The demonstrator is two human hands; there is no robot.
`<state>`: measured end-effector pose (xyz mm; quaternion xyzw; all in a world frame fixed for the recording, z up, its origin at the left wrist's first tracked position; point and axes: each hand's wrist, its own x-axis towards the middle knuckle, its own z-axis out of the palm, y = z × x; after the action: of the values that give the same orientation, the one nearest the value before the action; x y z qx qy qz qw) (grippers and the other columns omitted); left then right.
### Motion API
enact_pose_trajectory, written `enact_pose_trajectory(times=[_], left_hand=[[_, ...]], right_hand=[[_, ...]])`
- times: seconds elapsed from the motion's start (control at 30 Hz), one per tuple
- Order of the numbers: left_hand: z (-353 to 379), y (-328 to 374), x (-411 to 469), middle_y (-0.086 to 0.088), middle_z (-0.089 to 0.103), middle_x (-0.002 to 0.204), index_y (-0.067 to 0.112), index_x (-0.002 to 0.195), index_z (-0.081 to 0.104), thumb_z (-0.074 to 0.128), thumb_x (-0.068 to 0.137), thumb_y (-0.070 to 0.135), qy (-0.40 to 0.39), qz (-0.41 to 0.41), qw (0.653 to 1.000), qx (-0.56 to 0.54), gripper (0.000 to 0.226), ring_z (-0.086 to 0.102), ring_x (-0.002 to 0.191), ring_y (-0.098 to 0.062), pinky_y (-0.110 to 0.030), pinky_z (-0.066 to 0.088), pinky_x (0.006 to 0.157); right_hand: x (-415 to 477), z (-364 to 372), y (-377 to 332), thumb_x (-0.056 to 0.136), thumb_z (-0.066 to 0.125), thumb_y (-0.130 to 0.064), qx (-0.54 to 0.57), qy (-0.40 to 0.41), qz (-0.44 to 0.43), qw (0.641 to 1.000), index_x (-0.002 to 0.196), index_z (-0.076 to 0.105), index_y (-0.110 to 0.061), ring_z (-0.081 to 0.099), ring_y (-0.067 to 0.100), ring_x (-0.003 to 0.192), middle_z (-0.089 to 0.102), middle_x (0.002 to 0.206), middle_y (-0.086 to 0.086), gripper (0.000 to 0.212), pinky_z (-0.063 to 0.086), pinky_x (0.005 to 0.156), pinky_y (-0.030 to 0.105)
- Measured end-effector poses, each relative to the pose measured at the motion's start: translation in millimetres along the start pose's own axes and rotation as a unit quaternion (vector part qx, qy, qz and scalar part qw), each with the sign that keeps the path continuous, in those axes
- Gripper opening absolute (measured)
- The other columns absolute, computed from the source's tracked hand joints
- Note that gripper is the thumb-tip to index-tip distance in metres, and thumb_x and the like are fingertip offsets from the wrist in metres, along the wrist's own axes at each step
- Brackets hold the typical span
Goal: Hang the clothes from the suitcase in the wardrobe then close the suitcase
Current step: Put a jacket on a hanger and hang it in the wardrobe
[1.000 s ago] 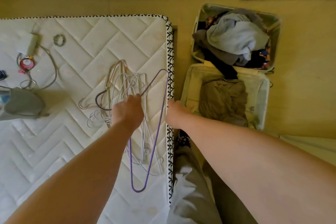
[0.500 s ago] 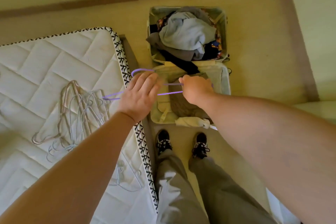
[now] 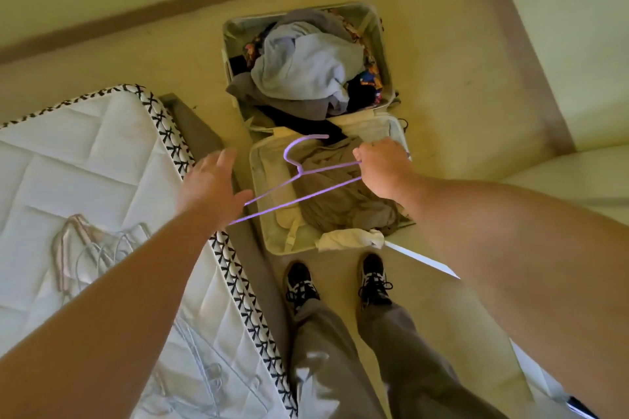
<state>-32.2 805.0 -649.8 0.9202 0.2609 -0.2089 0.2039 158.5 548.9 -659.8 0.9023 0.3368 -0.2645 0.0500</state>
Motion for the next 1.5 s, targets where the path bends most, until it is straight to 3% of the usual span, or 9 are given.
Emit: enact_pose_trajectory(times=[0.1, 0.23, 0.37, 0.5, 0.6, 0.73, 1.03, 1.23, 1.5], left_hand=[[5.3, 19.0, 15.1, -0.002, 0.067, 0.128, 0.024, 0.128, 0.065, 0.044, 0.099, 0.062, -0.295, -0.111, 0.932, -0.178, 0.052, 0.061, 0.115, -0.028, -0.043, 0.043, 0.106], [34.7, 39.5, 20.0, 0.006, 0.072, 0.116, 0.044, 0.121, 0.058, 0.017, 0.077, 0.088, -0.404, -0.134, 0.846, -0.321, 0.075, 0.07, 0.103, -0.024, -0.044, 0.053, 0.091], [81.6, 44.0, 29.8, 0.001, 0.069, 0.126, 0.036, 0.134, 0.062, 0.061, 0.092, 0.052, -0.507, -0.127, 0.785, -0.334, 0.045, 0.068, 0.112, -0.026, -0.051, 0.055, 0.098], [124.0, 48.0, 39.3, -0.013, 0.071, 0.12, 0.032, 0.13, 0.066, 0.047, 0.103, 0.012, -0.555, -0.178, 0.67, -0.46, 0.039, 0.068, 0.082, -0.033, -0.036, 0.054, 0.066], [158.6, 62.0, 45.3, -0.012, 0.069, 0.092, 0.022, 0.13, 0.064, 0.048, 0.104, 0.011, -0.423, -0.231, 0.731, -0.482, 0.033, 0.048, 0.053, -0.019, -0.023, 0.035, 0.047], [207.9, 72.5, 64.4, -0.008, 0.062, 0.079, 0.021, 0.119, 0.06, 0.057, 0.099, 0.014, -0.25, -0.304, 0.789, -0.472, 0.021, 0.038, 0.042, -0.016, -0.017, 0.028, 0.037], [290.1, 55.5, 80.5, -0.001, 0.065, 0.072, 0.027, 0.101, 0.068, 0.06, 0.087, 0.019, -0.167, -0.324, 0.833, -0.417, 0.017, 0.05, 0.052, -0.02, -0.025, 0.037, 0.051], [292.2, 46.8, 56.8, 0.001, 0.069, 0.078, 0.029, 0.107, 0.067, 0.06, 0.086, 0.03, -0.185, -0.299, 0.853, -0.385, 0.022, 0.052, 0.055, -0.02, -0.027, 0.039, 0.052], [261.5, 41.3, 36.0, -0.002, 0.069, 0.082, 0.032, 0.096, 0.067, 0.061, 0.081, 0.026, -0.164, -0.31, 0.844, -0.406, 0.017, 0.051, 0.056, -0.021, -0.027, 0.039, 0.053]], right_hand=[[22.1, 19.3, 21.6, 0.095, 0.044, -0.008, 0.003, 0.007, 0.03, 1.0, 0.103, 0.063, -0.02, 0.056, 0.035, 0.101, 0.063, 0.098, 0.009, 0.023, 0.038, 0.094, 0.044], [49.4, 56.6, 46.7, 0.101, 0.039, -0.014, 0.018, -0.003, 0.097, 0.995, 0.119, 0.063, -0.02, 0.048, 0.038, 0.121, 0.059, 0.116, 0.013, 0.03, 0.019, 0.118, 0.055], [71.1, 87.1, 59.2, 0.099, 0.044, -0.012, 0.071, 0.006, 0.163, 0.984, 0.115, 0.062, -0.018, 0.044, 0.035, 0.127, 0.055, 0.119, 0.014, 0.025, 0.012, 0.121, 0.06], [89.5, 134.0, 67.8, 0.104, 0.037, -0.029, 0.107, 0.004, 0.246, 0.963, 0.147, 0.036, -0.012, 0.021, 0.033, 0.148, 0.029, 0.155, 0.018, 0.046, 0.012, 0.121, 0.059], [87.3, 173.7, 72.6, 0.101, 0.043, -0.027, 0.124, -0.05, 0.325, 0.936, 0.158, 0.001, -0.014, 0.003, 0.038, 0.153, -0.001, 0.165, 0.022, 0.072, 0.008, 0.124, 0.054], [79.7, 238.5, 77.3, 0.093, 0.048, -0.018, 0.123, -0.21, 0.329, 0.912, 0.153, 0.029, -0.011, 0.032, 0.045, 0.141, 0.029, 0.154, 0.025, 0.064, 0.035, 0.114, 0.054], [70.1, 343.8, 110.0, 0.098, 0.051, -0.026, 0.003, -0.421, 0.231, 0.877, 0.148, 0.041, -0.016, 0.001, 0.052, 0.149, 0.01, 0.165, 0.02, 0.052, 0.014, 0.117, 0.069], [68.3, 316.2, 110.4, 0.096, 0.049, -0.01, 0.125, -0.263, 0.232, 0.928, 0.103, 0.067, -0.002, 0.061, 0.03, 0.085, 0.06, 0.086, 0.008, 0.021, 0.047, 0.075, 0.036], [79.4, 255.6, 89.2, 0.095, 0.054, -0.009, 0.397, -0.086, 0.355, 0.842, 0.117, 0.068, -0.014, 0.061, 0.032, 0.116, 0.064, 0.125, 0.013, 0.027, 0.051, 0.093, 0.036]])
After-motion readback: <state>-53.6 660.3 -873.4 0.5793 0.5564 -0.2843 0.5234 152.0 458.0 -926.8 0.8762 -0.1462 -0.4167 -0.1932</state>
